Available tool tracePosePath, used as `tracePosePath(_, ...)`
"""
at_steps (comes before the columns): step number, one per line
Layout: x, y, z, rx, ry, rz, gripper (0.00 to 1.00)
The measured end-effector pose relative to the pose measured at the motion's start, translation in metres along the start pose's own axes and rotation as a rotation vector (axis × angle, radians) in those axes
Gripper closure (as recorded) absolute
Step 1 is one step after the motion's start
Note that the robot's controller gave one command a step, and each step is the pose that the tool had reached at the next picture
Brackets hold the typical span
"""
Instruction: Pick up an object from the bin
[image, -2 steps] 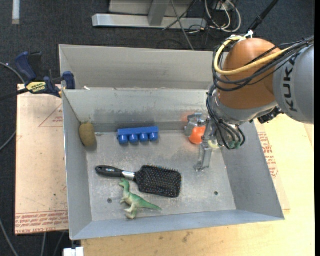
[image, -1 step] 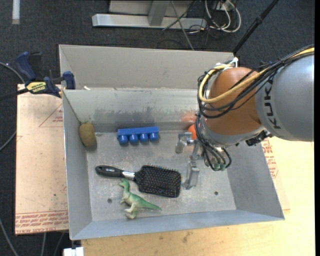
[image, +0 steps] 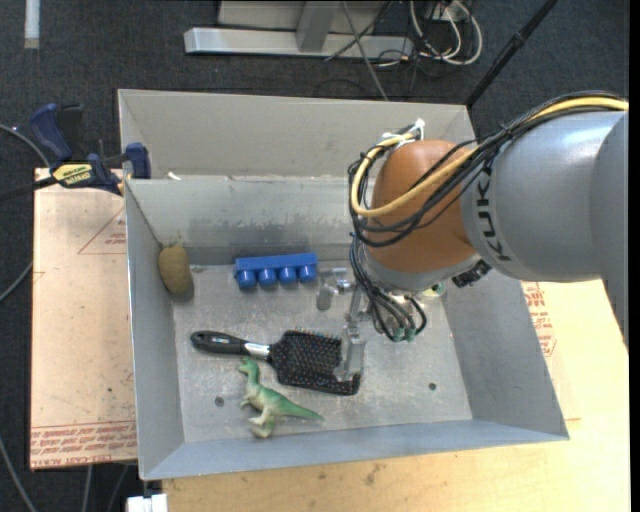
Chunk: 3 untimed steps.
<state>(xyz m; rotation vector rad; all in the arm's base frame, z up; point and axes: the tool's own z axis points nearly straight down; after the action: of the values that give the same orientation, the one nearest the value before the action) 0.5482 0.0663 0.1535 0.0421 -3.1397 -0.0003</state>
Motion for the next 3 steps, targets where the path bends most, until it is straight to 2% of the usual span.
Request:
tracePosePath(1, -0.016, 0.035, 0.052, -0.001, -0.010, -0.071, 0.00)
tracePosePath(2, -0.005, 0.080, 0.081, 0.002, -0.001, -0.192, 0.00)
tracePosePath(3, -0.027, 0.083, 0.081, -0.004, 0.004, -0.223, 0.00)
